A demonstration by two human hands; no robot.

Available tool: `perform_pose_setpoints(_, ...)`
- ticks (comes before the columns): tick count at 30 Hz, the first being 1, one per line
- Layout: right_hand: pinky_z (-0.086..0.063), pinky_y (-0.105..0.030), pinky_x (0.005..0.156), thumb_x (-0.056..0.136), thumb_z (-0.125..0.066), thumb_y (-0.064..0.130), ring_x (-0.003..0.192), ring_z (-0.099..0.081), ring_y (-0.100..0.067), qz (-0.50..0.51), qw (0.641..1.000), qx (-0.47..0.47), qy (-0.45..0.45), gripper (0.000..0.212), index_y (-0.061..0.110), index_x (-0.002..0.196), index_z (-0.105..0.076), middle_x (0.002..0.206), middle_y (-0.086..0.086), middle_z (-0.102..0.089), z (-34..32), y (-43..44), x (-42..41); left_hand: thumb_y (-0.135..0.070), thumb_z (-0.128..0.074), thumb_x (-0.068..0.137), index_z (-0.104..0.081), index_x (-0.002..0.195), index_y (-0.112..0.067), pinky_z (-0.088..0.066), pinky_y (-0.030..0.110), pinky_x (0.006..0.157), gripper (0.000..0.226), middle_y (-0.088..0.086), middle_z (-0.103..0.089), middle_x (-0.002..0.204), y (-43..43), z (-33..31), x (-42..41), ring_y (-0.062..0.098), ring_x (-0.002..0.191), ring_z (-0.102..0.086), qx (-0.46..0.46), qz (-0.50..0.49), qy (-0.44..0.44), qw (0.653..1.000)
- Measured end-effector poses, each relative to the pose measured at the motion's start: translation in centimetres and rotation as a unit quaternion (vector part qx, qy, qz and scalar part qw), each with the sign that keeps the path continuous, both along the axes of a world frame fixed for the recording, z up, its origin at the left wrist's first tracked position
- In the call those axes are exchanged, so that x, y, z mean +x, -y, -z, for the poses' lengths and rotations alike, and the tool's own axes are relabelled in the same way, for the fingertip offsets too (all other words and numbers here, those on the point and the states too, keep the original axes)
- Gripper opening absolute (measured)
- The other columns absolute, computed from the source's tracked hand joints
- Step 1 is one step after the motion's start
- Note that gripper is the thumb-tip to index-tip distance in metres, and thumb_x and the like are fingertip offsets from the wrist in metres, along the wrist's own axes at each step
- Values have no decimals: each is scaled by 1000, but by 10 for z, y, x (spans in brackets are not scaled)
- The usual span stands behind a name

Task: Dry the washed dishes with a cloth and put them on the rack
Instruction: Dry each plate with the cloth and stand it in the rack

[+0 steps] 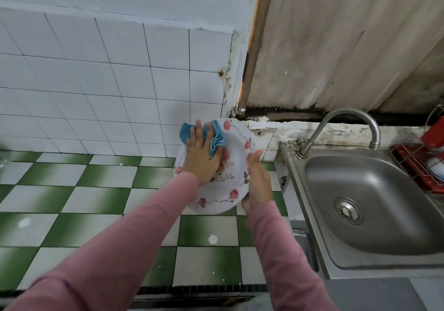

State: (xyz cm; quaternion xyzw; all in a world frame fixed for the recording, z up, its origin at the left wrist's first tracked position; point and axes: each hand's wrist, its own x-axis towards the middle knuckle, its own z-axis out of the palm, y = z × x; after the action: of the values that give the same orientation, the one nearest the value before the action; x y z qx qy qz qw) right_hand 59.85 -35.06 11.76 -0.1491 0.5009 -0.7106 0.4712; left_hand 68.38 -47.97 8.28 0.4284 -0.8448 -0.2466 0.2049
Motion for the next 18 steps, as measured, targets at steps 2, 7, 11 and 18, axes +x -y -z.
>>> perform_pose_setpoints(2, -58, -46, 86, 81, -49, 65, 99, -72, -29, 33, 999, -7, 4, 61, 17, 114, -67, 107, -12, -75, -2, -1, -2, -46, -27, 104, 19, 152, -29, 15, 41, 120, 69, 2, 32, 158, 0, 9, 13, 21, 141, 33, 1, 17, 46, 999)
perform_pose_setpoints(7, -59, -44, 83, 83, -53, 60, 92, -74, -23, 78, 997, -27, 6, 49, 20, 108, -67, 103, -5, -76, -8, 4, -13, -47, -26, 104, 14, 151, -34, 15, 39, 120, 63, -6, 30, 156, -41, 37, 29, 21, 144, 31, 24, 104, 116, 987)
perform_pose_setpoints(11, -55, -50, 95, 76, -59, 65, 101, -72, -28, 98, 995, 3, -4, 61, 16, 112, -68, 109, -8, -75, -3, 13, -7, -56, -30, 97, -1, 140, -57, 5, 33, 120, 52, -23, 11, 155, -73, 28, 12, 11, 150, 10, 183, 171, -83, 965)
perform_pose_setpoints(18, -50, -53, 101, 76, -57, 66, 110, -68, -33, 40, 999, 0, 13, 75, 6, 120, -66, 115, -17, -71, -1, 19, 16, -47, -32, 102, 20, 152, -29, 15, 45, 121, 74, -4, 37, 156, -36, 3, -12, 16, 143, 35, 58, 94, -131, 985)
